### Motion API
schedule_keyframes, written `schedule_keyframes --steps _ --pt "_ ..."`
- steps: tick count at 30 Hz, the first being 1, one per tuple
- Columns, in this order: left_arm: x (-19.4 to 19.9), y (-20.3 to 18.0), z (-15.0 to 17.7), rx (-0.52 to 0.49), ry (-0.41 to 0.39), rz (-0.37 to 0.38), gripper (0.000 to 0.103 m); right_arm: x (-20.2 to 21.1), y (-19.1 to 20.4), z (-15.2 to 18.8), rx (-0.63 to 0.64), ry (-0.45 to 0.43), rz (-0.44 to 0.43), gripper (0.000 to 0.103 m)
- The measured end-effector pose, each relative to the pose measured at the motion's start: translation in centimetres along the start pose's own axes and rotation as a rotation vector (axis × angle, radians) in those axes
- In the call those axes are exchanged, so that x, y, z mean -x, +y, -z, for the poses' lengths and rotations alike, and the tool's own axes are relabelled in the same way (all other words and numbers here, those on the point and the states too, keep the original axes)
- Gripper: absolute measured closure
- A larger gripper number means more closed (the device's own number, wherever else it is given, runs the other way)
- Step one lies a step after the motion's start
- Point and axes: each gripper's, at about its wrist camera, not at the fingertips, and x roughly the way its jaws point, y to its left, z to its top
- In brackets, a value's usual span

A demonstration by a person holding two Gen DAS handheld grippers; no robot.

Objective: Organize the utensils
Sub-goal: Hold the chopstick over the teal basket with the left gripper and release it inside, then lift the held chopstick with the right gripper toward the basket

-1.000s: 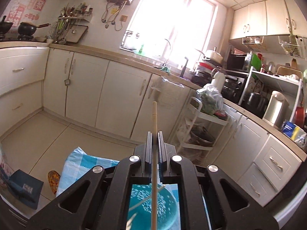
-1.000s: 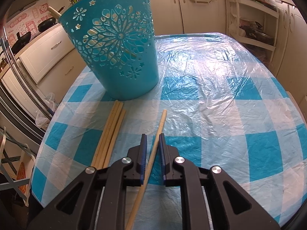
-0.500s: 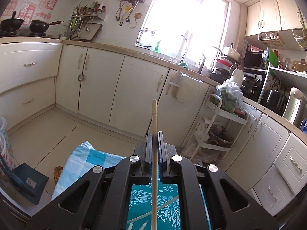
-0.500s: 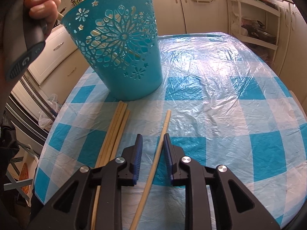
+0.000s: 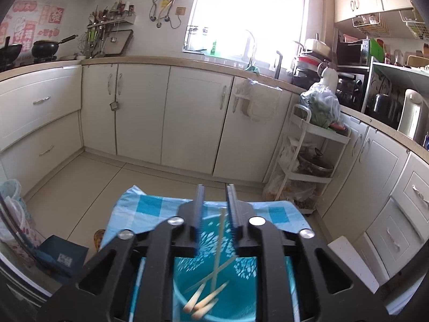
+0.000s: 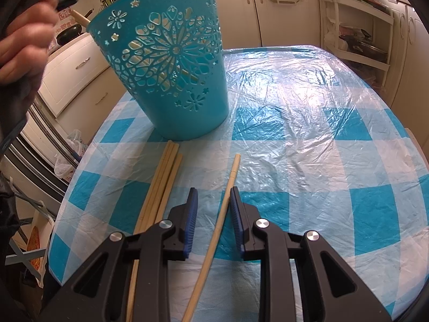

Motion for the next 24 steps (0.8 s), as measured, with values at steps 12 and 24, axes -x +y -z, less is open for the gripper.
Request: schedule_keyframes --steps 12,24 --pt "10.1 6.5 5.8 0.0 0.064 -0.114 0.027 -0.1 2.0 0.7 0.177 -0.018 0.146 0.09" --pt "13.0 8.8 11.6 -0.034 0.238 -0.147 0.024 0.7 1.6 1.0 0.173 0.049 0.131 0.094"
